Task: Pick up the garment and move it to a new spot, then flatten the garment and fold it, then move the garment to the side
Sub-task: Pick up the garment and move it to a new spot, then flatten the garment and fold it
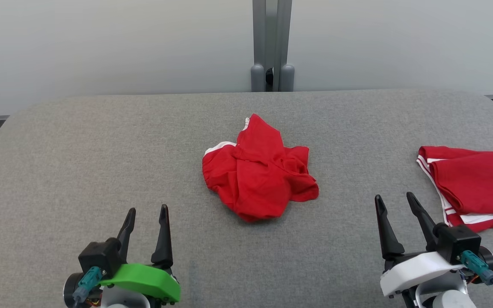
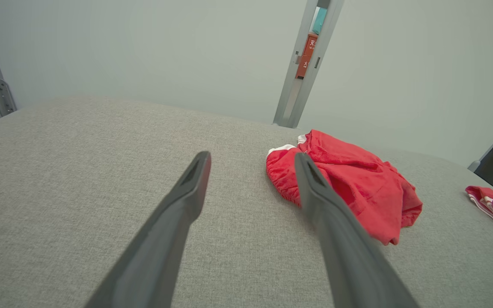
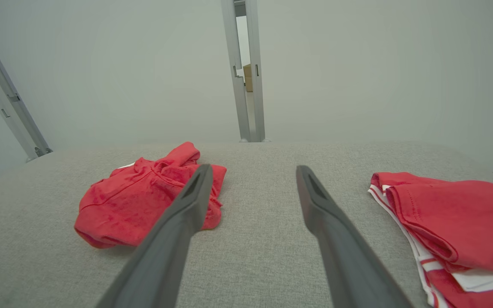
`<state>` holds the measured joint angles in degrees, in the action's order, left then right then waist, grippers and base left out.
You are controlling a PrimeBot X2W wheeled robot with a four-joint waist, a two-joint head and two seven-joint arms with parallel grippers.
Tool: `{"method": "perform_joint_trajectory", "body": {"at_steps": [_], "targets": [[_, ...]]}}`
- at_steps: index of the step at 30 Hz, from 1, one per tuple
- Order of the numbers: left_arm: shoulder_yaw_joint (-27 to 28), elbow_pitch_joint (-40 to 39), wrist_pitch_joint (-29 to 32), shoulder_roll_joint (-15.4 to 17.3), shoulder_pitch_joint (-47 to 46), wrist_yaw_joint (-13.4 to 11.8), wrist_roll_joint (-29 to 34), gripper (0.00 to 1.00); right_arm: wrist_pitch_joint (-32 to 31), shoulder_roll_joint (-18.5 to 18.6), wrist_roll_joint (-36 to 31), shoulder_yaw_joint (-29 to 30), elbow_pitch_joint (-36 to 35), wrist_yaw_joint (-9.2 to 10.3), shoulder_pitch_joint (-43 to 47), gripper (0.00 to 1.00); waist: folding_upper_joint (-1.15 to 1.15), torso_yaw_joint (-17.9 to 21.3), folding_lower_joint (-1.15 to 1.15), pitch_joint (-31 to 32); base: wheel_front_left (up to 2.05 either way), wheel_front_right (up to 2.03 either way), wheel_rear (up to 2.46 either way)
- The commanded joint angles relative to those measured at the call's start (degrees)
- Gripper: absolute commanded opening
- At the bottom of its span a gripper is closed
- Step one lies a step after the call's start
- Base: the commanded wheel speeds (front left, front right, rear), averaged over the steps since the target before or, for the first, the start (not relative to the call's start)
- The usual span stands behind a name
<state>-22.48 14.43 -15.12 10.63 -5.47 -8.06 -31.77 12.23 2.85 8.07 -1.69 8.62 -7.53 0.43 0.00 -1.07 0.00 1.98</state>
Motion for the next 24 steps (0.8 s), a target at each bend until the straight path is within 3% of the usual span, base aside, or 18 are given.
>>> {"method": "perform_joint_trajectory", "body": {"at_steps": [1,24], "targets": [[0.2,-0.3,0.0,0.3,1.0,-0.1,0.3,1.0,0.5,0.1,0.4,0.0,0.4,0.09,-0.1,1.0,0.0,-0.1,0.0,0.0,0.0,0.0,0.0],[0.1,-0.7,0.0,0.7,1.3,-0.4,0.5,1.0,0.1,0.1,-1.2,0.5,1.7,0.09,-0.9,1.0,0.0,-0.9,0.0,-0.7,0.0,0.0,0.0]]}}
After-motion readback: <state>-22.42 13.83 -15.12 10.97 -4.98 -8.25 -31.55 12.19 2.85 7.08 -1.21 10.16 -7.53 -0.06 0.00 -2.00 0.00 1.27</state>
